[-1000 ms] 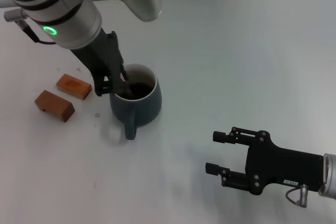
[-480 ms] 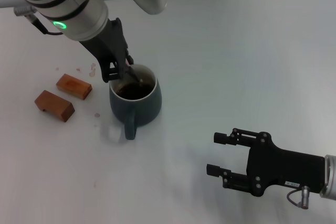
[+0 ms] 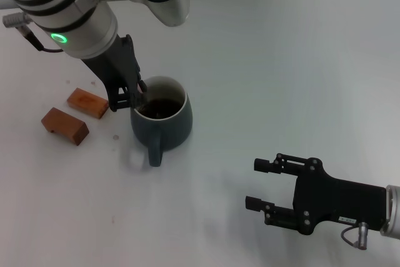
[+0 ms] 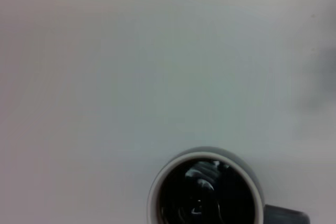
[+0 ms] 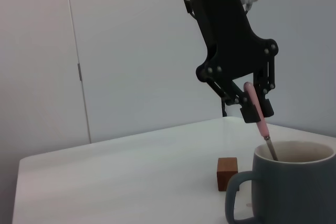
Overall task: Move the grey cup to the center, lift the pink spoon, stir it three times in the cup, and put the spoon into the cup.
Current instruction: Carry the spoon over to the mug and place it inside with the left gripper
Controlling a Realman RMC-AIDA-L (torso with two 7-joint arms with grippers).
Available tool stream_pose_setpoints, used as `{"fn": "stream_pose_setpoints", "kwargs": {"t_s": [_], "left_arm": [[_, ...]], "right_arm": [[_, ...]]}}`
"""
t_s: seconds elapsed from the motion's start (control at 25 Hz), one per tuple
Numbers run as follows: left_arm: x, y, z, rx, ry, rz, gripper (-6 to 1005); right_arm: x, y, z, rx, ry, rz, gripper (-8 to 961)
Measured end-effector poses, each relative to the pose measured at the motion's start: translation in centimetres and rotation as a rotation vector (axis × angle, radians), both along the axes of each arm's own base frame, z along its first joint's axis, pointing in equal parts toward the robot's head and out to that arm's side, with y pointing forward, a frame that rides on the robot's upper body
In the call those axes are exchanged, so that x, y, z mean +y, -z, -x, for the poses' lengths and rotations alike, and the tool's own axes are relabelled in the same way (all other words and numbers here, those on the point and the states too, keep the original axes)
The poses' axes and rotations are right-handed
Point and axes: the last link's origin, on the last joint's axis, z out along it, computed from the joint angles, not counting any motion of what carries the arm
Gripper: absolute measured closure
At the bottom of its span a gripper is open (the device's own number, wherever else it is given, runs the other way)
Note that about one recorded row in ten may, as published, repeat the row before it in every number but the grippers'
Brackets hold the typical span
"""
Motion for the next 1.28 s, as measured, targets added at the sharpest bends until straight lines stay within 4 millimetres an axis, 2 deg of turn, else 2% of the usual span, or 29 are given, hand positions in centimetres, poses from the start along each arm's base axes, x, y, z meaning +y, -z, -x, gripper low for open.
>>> {"fn": "stream_pose_setpoints", "kwargs": {"t_s": [1.0,1.28], "left_arm": [[-0.29,0.48,0.21,-0.059,-0.052,0.001,777],[-0.65,-0.18,-0.40,-0.115,-0.018,-0.017,632]], "right_arm": [[-0.13,0.01,-0.07,0.001,0.003,0.003,286],[-0.17,0.01,-0.08,0.002,0.004,0.002,286]]}}
